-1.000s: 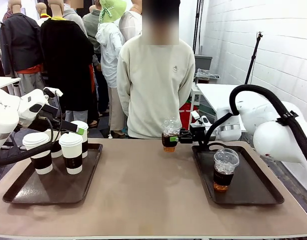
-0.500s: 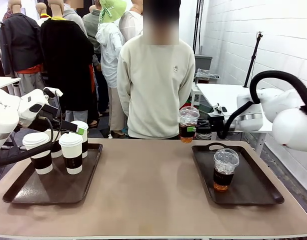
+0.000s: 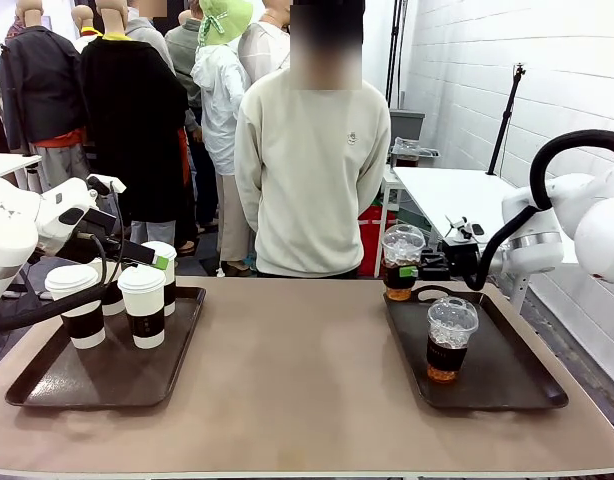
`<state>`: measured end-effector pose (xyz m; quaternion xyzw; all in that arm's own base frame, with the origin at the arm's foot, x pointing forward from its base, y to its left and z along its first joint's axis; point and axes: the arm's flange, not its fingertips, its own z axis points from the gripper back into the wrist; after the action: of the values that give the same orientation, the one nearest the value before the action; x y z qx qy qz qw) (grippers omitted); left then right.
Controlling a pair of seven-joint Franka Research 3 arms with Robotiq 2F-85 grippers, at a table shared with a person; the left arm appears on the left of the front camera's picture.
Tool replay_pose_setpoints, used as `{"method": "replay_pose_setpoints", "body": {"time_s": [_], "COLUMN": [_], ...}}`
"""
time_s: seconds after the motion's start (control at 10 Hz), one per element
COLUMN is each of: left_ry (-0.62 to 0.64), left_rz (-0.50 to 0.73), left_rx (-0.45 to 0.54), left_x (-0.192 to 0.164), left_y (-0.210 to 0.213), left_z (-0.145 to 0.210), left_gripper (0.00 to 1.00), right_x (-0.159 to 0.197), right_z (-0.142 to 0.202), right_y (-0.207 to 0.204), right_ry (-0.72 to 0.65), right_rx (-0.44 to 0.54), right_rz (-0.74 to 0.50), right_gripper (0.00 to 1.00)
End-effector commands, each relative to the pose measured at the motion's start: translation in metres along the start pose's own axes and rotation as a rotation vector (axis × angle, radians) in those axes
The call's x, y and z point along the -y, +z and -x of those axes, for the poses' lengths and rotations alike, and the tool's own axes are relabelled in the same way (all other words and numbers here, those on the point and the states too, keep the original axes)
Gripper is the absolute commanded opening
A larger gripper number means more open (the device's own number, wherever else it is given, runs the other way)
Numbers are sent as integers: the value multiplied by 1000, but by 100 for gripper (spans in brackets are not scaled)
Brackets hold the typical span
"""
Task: Distribute the coffee onto the tray.
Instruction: Pick up another iced Americano from the middle of the table and place it on the right Handle tray.
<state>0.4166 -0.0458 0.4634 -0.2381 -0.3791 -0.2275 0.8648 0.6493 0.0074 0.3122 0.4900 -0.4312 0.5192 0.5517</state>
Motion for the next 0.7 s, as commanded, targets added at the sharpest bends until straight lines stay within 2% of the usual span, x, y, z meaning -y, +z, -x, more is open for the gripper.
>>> {"method": "replay_pose_setpoints", "body": {"time_s": [0.0,0.6], "left_ry": [-10,-10], "left_rz": [-3,-3], "left_rx": [-11,-11], "left_x": [-1,-1], "left_y": [3,3], "left_z": [-2,-2], "left_gripper": [100,100], "right_x": [-19,-38], "right_z": [1,43], "right_y": [5,35], "right_ry": [41,39], "right_rx": [35,73], "right_rz": [14,45], "right_gripper": [54,54]}}
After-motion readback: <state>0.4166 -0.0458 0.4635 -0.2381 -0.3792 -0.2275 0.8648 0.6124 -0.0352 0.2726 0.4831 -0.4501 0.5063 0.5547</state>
